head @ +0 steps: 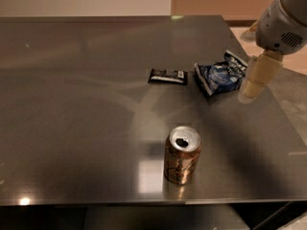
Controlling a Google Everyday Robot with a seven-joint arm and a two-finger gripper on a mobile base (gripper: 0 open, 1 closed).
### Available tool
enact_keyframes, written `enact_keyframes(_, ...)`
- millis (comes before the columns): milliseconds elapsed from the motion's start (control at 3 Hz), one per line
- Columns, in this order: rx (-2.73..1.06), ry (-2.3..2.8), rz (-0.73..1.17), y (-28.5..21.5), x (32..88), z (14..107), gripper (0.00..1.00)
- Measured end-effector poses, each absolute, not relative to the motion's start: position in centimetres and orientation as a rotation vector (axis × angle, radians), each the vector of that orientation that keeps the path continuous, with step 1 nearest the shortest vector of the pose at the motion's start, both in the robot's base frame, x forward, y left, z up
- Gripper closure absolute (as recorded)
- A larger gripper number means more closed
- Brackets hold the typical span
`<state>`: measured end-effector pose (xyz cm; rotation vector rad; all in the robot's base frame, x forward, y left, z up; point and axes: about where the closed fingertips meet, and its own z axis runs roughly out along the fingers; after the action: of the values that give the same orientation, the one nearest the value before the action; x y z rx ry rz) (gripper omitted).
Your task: Move blue chip bag near orange can
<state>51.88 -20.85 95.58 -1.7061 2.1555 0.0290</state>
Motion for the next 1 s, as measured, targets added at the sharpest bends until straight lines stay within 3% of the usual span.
enact_keyframes(1000,-1.673,2.221,0.045,-24.1,62.6,88.4,0.00)
